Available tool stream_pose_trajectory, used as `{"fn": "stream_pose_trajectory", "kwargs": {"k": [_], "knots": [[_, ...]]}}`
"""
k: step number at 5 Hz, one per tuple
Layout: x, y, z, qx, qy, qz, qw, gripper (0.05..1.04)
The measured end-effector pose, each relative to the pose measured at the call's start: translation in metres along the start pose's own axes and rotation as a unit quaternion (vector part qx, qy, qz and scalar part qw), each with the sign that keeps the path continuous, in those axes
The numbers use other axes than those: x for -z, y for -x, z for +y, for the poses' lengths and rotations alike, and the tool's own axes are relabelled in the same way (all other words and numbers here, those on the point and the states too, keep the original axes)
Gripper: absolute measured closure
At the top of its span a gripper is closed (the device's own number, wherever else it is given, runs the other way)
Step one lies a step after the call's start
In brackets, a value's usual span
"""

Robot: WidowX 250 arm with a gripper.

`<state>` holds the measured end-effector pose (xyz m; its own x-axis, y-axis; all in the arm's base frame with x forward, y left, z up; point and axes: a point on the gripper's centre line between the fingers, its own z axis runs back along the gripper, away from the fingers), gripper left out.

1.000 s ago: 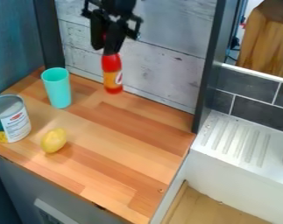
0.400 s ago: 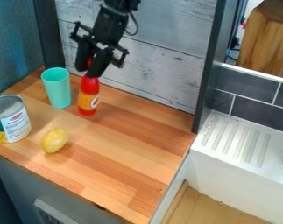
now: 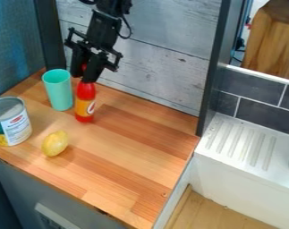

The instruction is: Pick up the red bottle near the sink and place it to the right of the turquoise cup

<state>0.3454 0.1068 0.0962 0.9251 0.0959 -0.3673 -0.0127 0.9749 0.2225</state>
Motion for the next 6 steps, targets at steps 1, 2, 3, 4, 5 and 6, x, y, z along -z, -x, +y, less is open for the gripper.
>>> {"fn": "stream_pose_trajectory", "kwargs": {"k": [1, 2, 3, 4, 5, 6], "knots": [[0.0, -0.004, 0.0, 0.012, -0.001, -0.013, 0.9998, 0.737], [0.002, -0.011, -0.01, 0.051, 0.032, -0.04, 0.9974, 0.736], [0.005, -0.014, -0.008, 0.069, 0.052, -0.054, 0.9947, 0.737], [0.006, -0.012, -0.004, 0.069, 0.063, -0.051, 0.9943, 0.686], [0.016, -0.013, -0.003, 0.064, 0.069, -0.028, 0.9952, 0.384], [0.015, -0.014, -0.002, 0.063, 0.067, -0.039, 0.995, 0.108]]}}
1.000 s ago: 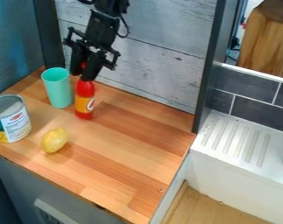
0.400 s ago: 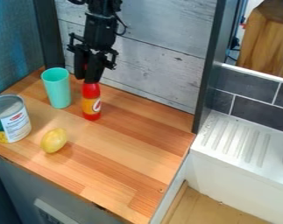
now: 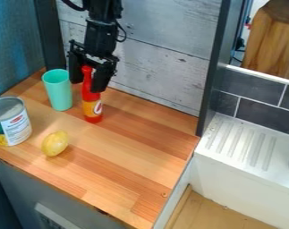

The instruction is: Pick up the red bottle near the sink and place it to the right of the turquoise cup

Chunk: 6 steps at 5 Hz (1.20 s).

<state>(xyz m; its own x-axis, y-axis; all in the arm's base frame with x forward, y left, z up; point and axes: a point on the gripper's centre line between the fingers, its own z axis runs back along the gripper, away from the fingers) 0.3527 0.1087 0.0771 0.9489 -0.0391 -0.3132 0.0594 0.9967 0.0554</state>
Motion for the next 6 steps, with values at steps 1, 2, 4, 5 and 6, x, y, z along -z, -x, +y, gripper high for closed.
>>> {"fn": "stream_pose_trajectory", "kwargs": {"k": [1, 2, 4, 5, 6], "knots": [[-0.027, 0.01, 0.001, -0.005, -0.013, -0.048, 0.9988, 0.075], [-0.042, 0.023, 0.003, -0.008, -0.029, -0.071, 0.997, 0.08], [-0.051, 0.089, 0.007, 0.019, -0.032, -0.058, 0.9976, 0.083], [-0.033, 0.112, 0.011, 0.048, -0.019, -0.047, 0.9976, 0.083], [-0.015, 0.123, 0.017, 0.068, -0.017, -0.052, 0.9962, 0.083]]}}
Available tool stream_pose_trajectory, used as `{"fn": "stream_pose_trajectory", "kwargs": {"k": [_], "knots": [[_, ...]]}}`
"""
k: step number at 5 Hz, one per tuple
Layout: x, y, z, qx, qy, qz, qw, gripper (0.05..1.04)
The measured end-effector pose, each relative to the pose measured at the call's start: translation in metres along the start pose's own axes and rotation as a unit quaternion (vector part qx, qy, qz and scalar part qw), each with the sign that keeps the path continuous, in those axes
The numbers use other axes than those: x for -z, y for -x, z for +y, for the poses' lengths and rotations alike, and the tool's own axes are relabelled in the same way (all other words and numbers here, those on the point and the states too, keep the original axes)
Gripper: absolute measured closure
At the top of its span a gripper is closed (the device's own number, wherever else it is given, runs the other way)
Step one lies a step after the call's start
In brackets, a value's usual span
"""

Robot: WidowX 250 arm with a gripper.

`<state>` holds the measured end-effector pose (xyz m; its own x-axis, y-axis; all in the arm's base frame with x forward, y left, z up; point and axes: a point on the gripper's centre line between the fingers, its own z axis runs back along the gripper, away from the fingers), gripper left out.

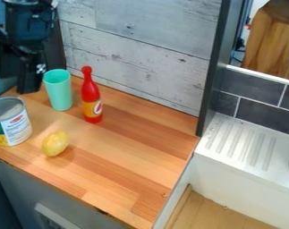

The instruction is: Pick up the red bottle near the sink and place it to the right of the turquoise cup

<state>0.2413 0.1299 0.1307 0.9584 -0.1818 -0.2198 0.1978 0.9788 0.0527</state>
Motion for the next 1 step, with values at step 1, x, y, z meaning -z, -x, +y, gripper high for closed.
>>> {"fn": "stream_pose_trajectory", "kwargs": {"k": [1], "knots": [[0.0089, 0.0084, 0.0034, 0.0, 0.003, -0.001, 1.0, 0.083]]}}
